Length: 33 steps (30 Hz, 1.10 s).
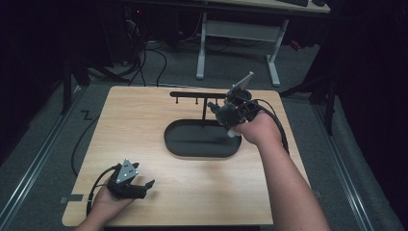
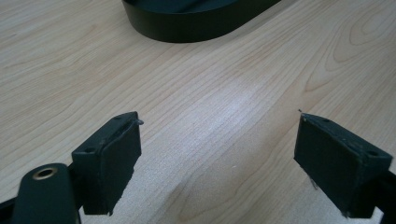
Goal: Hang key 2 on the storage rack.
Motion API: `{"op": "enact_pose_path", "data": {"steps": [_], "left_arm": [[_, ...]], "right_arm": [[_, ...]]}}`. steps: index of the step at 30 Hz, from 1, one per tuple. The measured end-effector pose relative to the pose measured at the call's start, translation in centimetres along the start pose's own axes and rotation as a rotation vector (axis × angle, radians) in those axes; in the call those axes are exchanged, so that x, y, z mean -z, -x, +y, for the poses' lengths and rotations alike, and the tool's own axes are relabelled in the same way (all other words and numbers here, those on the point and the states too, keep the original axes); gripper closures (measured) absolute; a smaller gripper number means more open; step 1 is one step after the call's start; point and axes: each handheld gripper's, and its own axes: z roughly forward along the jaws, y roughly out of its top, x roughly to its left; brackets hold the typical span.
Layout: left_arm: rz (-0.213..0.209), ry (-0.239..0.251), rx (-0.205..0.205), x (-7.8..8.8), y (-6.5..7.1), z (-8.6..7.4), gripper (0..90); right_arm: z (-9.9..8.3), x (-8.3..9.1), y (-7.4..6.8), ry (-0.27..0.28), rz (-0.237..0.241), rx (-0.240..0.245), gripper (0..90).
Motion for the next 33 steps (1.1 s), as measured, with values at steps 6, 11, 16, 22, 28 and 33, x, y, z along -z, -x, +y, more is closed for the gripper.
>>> {"op": "enact_pose_path", "data": {"steps": [6,11,16,22,28,33], "left_arm": [[-0.001,0.000,-0.002,-0.1,0.0,0.1,15.5],[-0.006,-0.004,-0.006,-0.3,0.1,0.2,15.6],[-0.010,-0.004,-0.010,-0.4,0.2,0.3,15.6],[-0.019,0.002,-0.016,-0.5,0.4,0.4,15.6],[-0.025,-0.005,-0.022,-0.5,0.5,0.4,15.7],[-0.028,0.001,-0.015,-0.4,0.4,0.2,15.7]], "right_arm": [[0.9,0.3,0.4,0.015,-0.023,-0.019,48.7],[1.5,0.1,0.7,0.055,-0.049,-0.042,48.8],[1.2,-1.8,0.5,-0.019,-0.057,-0.019,48.7],[0.6,-4.0,0.6,-0.051,-0.057,-0.014,48.5],[0.9,-5.6,0.5,-0.059,-0.052,-0.008,48.2],[1.1,-6.5,0.5,-0.069,-0.035,-0.007,47.6]]}}
